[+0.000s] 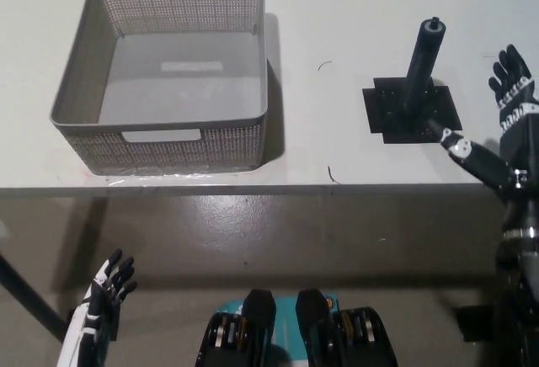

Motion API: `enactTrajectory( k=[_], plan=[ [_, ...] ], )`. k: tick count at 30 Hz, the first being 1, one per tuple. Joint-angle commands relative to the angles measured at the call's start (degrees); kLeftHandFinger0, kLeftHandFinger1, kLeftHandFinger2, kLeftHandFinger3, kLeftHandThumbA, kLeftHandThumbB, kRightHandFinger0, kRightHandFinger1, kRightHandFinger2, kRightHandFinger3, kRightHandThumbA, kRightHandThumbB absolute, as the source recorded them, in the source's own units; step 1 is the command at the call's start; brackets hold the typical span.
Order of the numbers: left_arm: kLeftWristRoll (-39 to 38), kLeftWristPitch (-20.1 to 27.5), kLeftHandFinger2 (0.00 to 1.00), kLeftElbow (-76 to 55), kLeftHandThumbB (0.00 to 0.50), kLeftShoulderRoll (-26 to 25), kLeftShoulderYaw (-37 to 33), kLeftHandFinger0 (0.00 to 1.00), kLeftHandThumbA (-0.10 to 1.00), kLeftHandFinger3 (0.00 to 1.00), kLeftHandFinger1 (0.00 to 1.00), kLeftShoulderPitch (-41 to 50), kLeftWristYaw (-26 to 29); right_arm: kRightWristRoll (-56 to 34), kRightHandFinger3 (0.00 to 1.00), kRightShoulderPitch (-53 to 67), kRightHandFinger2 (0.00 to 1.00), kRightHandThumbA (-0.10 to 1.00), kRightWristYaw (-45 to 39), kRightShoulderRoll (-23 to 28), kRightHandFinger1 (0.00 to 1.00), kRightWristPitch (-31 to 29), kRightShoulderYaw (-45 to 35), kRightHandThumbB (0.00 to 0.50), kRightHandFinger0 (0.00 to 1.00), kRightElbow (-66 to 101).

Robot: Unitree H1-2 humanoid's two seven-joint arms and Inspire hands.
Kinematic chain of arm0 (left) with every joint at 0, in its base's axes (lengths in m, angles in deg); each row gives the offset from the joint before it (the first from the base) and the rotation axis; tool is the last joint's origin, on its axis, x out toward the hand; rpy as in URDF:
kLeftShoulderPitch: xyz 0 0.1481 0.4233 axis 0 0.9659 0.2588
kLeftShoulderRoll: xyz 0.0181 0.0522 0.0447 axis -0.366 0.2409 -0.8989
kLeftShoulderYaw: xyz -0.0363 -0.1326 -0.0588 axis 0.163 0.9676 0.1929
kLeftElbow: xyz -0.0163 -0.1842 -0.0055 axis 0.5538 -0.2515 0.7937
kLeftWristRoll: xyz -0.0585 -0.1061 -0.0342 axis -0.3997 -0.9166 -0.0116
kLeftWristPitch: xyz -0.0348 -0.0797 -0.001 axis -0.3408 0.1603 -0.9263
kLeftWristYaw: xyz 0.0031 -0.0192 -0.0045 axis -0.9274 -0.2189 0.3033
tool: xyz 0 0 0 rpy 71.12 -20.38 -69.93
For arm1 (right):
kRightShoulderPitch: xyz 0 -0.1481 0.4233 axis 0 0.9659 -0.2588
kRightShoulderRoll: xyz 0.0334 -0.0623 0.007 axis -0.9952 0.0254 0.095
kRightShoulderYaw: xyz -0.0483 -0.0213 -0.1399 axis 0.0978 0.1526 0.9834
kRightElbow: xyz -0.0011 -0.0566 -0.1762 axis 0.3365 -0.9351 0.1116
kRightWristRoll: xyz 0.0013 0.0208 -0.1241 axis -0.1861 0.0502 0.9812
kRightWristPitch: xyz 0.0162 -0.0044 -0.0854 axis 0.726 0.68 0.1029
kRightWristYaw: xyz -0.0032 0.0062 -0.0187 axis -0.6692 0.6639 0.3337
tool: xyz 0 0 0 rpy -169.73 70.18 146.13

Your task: Use the right hand to pick up a electric screw driver and put it into a container on the left side

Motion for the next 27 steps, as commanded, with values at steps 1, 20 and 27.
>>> enactTrajectory(
  k=[1, 20, 27],
  plan=[
    [-0.8, 2.0, 1.00, -0.9, 0.066, -0.1, -0.2, 1.00, 1.00, 1.00, 1.00, 0.0, -0.4, -2.7, 1.00, -4.9, 1.00, 1.00, -0.7, 1.0, 1.00, 2.4, -0.6, 0.353, 1.00, -2.2],
    [-2.5, 2.4, 1.00, -0.2, 0.120, -0.1, -0.2, 1.00, 1.00, 1.00, 1.00, 0.1, -1.5, -2.5, 1.00, -19.4, 1.00, 1.00, -0.6, 3.2, 1.00, 2.5, -0.2, 0.405, 1.00, -25.5],
    [-3.1, 3.4, 1.00, 0.2, 0.144, -0.6, 0.0, 1.00, 1.00, 1.00, 1.00, 0.2, -2.3, -2.8, 1.00, -21.6, 1.00, 1.00, -0.6, 3.9, 1.00, 1.8, -0.7, 0.420, 1.00, -29.0]
  ],
)
